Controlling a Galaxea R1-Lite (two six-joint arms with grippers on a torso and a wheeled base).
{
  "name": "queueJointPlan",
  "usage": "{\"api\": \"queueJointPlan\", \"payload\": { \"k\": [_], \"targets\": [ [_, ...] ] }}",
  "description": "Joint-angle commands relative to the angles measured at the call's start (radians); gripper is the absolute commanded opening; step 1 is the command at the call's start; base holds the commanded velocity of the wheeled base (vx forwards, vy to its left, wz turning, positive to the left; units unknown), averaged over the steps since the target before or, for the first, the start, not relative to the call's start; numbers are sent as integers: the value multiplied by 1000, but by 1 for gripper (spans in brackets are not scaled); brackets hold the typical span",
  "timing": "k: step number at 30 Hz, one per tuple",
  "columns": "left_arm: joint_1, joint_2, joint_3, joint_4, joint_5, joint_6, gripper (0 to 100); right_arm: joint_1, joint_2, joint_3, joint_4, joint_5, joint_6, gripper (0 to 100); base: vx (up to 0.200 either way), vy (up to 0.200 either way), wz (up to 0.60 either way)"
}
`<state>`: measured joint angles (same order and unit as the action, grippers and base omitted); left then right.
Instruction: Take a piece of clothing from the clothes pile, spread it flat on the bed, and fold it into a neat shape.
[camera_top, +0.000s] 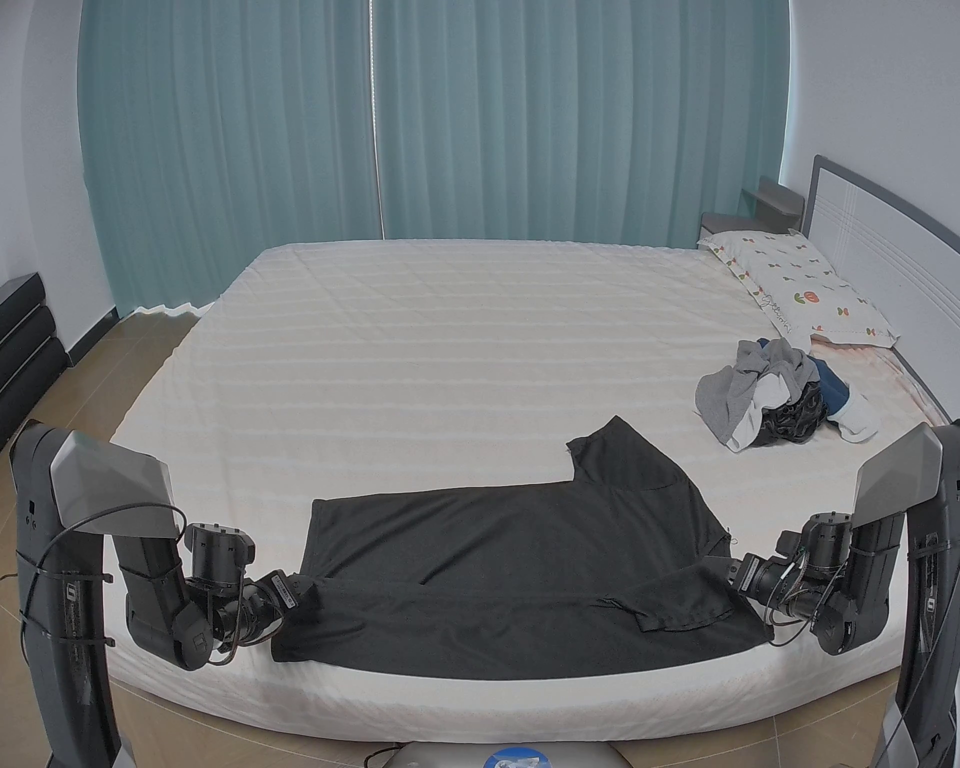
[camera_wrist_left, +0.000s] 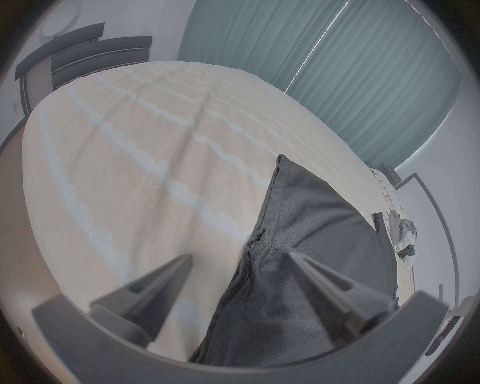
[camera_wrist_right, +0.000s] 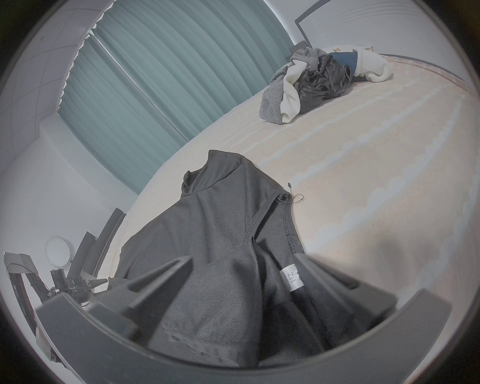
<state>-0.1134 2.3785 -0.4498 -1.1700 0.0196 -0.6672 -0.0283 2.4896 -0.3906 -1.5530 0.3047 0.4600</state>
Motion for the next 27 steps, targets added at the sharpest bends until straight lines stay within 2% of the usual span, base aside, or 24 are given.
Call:
{"api": "queueJointPlan", "payload": {
  "k": [1,3,4,9,14,17,27],
  "targets": [
    [9,1,3,-3,0,-3,100,-15,-46,22,-7,-1,8,100,0,0,0],
    [14,-5,5,-3,-1,-5,100,-21,-61,30,-7,-1,20,100,0,0,0],
    [28,-32,10,-5,-3,-6,100,-35,-113,36,-7,1,83,100,0,0,0],
    [34,-61,13,-5,-12,-14,100,-58,-182,26,-7,1,247,100,0,0,0],
    [34,-58,5,-7,-12,-26,100,-73,-186,-1,-7,1,269,100,0,0,0],
    [34,-61,0,-5,-13,-28,100,-74,-182,-2,-7,1,270,100,200,0,0],
    [34,-55,-35,-8,-7,-80,100,-67,-144,-4,-7,-1,267,100,0,0,0]
  ]
}}
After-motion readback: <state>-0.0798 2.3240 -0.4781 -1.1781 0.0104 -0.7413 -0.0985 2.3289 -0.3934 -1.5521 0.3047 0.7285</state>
